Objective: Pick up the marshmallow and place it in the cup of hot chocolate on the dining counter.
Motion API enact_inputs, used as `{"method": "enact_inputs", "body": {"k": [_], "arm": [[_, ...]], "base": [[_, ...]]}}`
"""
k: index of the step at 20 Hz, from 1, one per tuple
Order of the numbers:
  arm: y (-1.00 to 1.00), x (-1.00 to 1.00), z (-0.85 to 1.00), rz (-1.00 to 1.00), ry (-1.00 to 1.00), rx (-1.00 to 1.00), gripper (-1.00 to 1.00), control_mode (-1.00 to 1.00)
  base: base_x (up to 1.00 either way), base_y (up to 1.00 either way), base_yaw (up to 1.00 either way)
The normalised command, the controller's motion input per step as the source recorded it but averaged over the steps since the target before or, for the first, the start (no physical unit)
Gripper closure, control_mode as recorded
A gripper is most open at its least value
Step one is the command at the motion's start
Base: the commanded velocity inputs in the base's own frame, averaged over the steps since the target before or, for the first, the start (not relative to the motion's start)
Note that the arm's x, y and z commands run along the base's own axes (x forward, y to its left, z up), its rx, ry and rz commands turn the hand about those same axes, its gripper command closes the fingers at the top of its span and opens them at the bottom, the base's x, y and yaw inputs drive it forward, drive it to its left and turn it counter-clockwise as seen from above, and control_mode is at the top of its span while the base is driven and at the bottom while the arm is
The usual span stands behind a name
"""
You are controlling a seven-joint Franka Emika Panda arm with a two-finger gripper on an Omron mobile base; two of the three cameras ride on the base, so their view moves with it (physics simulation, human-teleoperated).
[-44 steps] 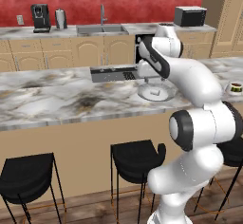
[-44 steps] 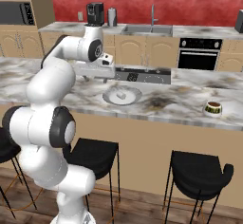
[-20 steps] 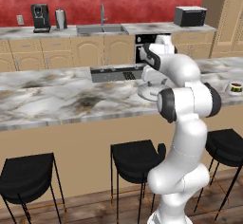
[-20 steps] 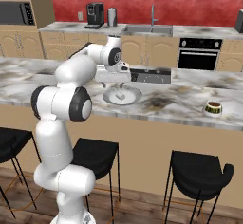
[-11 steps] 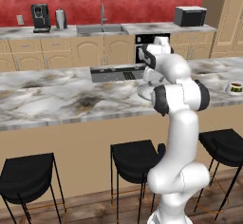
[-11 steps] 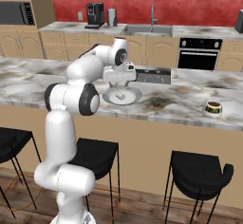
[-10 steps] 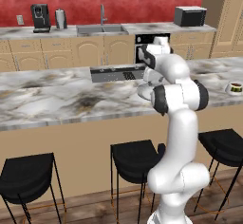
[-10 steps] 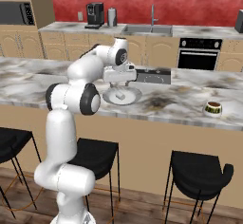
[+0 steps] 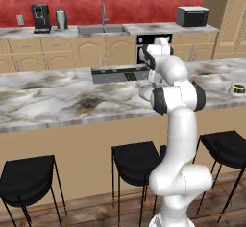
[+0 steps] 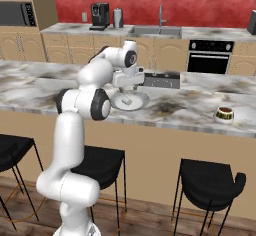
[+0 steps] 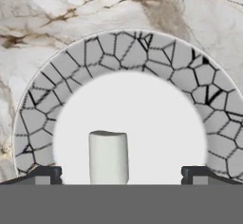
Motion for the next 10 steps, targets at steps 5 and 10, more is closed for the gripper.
{"method": "enact_inputs", "body": {"k": [5,10], "arm": [[0.00,-0.23,-0.01,0.09,-0.02,0.00,-1.00,-1.00],[0.11,-0.33,-0.20,0.00,-0.11,0.00,-1.00,-1.00]], "base": [[0.00,0.00,0.00],[0.00,0.00,0.00]]}}
